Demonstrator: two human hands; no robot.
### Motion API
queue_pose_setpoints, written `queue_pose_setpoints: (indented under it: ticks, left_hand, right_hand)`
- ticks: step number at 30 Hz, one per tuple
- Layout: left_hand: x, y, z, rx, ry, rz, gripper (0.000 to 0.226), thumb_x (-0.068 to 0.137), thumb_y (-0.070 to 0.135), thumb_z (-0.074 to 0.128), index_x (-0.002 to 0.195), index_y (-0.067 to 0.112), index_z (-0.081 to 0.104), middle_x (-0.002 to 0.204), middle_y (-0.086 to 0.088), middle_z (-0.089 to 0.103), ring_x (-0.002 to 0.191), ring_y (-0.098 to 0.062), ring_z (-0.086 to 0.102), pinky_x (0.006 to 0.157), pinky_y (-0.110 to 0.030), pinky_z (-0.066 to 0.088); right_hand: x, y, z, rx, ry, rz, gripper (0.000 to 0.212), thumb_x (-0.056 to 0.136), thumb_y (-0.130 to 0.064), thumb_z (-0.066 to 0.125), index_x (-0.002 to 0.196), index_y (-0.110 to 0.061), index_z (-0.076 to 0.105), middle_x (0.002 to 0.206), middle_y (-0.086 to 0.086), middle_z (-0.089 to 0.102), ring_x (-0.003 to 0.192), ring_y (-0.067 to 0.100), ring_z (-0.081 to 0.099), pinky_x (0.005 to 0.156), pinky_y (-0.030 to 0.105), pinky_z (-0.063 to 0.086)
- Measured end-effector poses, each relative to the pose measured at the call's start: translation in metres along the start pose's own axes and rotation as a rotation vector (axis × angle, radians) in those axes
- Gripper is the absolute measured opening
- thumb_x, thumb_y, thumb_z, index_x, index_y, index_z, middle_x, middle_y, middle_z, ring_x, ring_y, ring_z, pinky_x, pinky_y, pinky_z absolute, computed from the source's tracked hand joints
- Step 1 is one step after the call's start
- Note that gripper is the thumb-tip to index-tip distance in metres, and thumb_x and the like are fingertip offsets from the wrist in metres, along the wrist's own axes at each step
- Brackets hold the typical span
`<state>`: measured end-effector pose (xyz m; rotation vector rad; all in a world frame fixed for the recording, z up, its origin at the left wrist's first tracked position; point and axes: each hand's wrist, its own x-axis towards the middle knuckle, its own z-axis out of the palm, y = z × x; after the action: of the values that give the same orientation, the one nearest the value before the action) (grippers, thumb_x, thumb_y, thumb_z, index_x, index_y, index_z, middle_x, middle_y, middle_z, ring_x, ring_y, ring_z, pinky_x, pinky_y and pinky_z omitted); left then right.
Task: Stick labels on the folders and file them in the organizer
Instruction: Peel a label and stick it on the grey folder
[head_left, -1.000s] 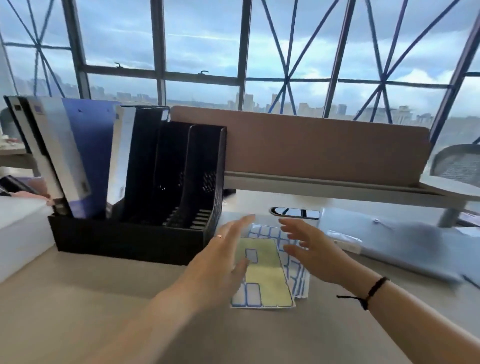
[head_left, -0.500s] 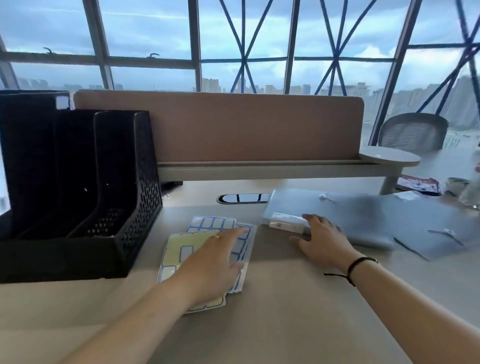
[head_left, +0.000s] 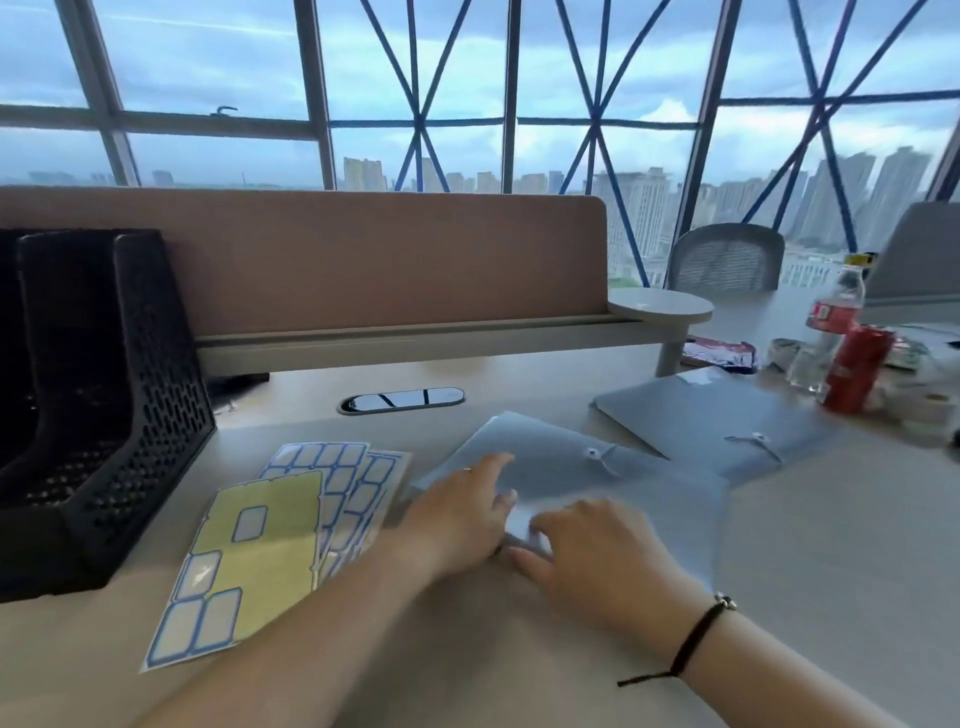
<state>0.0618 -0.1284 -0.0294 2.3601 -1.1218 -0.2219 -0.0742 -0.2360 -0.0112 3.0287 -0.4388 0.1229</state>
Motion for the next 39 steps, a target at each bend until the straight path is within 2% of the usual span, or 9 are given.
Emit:
queue_pose_setpoints:
  ticks: [4,7,12,19,21,27,30,33,39]
  left_hand:
    - [-0.013,0.009,0.008,0.048,-0.010,-0.036,0.055,0.097,0.052,0.047,0.148,0.032,0.036,0.148,0.002,0.050,0.134,-0.018,0.047,0.109,-0.036,0.038]
    - [-0.039,0.020,0.008,0.220,-0.064,0.028,0.058,0.098,0.053,0.043,0.151,0.033,0.031,0.155,0.004,0.041,0.143,-0.018,0.036,0.113,-0.036,0.030]
    - [-0.088,0.030,0.007,0.296,-0.133,0.113,0.058,0.098,0.055,0.039,0.152,0.039,0.025,0.159,0.006,0.033,0.147,-0.017,0.027,0.121,-0.037,0.018]
    - [-0.157,0.027,-0.011,0.293,-0.210,0.186,0.070,0.091,0.065,0.048,0.151,0.050,0.015,0.154,0.023,0.035,0.142,-0.005,0.032,0.114,-0.029,0.025]
    - [-0.181,0.021,-0.018,0.261,-0.212,0.176,0.070,0.089,0.068,0.050,0.146,0.057,0.010,0.148,0.029,0.041,0.138,-0.001,0.036,0.114,-0.030,0.030]
    - [-0.245,0.009,-0.025,0.285,0.183,-0.007,0.049,0.090,0.062,0.048,0.136,0.047,0.038,0.107,0.031,0.066,0.114,0.001,0.057,0.097,-0.035,0.045]
    - [-0.267,0.002,-0.026,0.450,0.236,-0.066,0.042,0.093,0.057,0.043,0.132,0.041,0.043,0.109,0.015,0.067,0.108,-0.012,0.062,0.085,-0.034,0.049]
    - [-0.279,-0.017,-0.035,0.556,0.288,-0.082,0.039,0.088,0.055,0.040,0.117,0.036,0.060,0.103,0.013,0.070,0.097,-0.013,0.068,0.064,-0.036,0.054]
    - [-0.284,-0.056,-0.059,0.548,0.183,-0.215,0.058,0.092,0.068,0.037,0.142,0.038,0.041,0.143,0.010,0.048,0.132,-0.015,0.045,0.101,-0.036,0.039]
  right_hand:
    - [-0.035,0.008,-0.020,0.343,-0.095,-0.065,0.050,0.085,-0.073,0.050,0.114,-0.038,0.070,0.098,-0.015,0.074,0.094,0.005,0.063,0.087,0.031,0.052]
    - [-0.045,0.023,-0.021,0.520,-0.085,-0.051,0.037,0.083,-0.064,0.060,0.112,-0.042,0.069,0.095,-0.021,0.072,0.088,-0.001,0.064,0.086,0.029,0.053]
    - [-0.051,0.042,-0.014,0.461,-0.007,0.044,0.043,0.087,-0.056,0.064,0.126,-0.038,0.061,0.126,-0.014,0.062,0.119,0.010,0.056,0.092,0.020,0.038]
    - [-0.070,0.005,-0.005,0.364,-0.175,-0.078,0.067,0.091,-0.058,0.057,0.147,-0.026,0.040,0.156,-0.006,0.038,0.143,0.016,0.034,0.112,0.026,0.025]
    - [-0.082,-0.008,-0.001,0.329,-0.159,-0.126,0.070,0.087,-0.066,0.055,0.147,-0.033,0.040,0.156,-0.010,0.036,0.143,0.017,0.031,0.116,0.030,0.024]
    - [-0.105,-0.059,0.012,0.338,0.007,-0.292,0.071,0.075,-0.083,0.045,0.131,-0.041,0.054,0.130,-0.020,0.053,0.117,0.012,0.044,0.103,0.030,0.037]
    - [-0.110,-0.099,0.022,0.428,0.099,-0.344,0.066,0.077,-0.082,0.043,0.123,-0.038,0.061,0.119,-0.019,0.059,0.110,0.014,0.047,0.100,0.031,0.041]
    - [-0.104,-0.128,0.024,0.465,0.117,-0.377,0.063,0.079,-0.079,0.043,0.121,-0.036,0.063,0.115,-0.018,0.060,0.111,0.014,0.047,0.100,0.030,0.041]
    - [-0.077,-0.155,0.020,0.475,0.060,-0.408,0.057,0.082,-0.073,0.050,0.127,-0.039,0.059,0.123,-0.019,0.057,0.116,0.012,0.043,0.101,0.031,0.041]
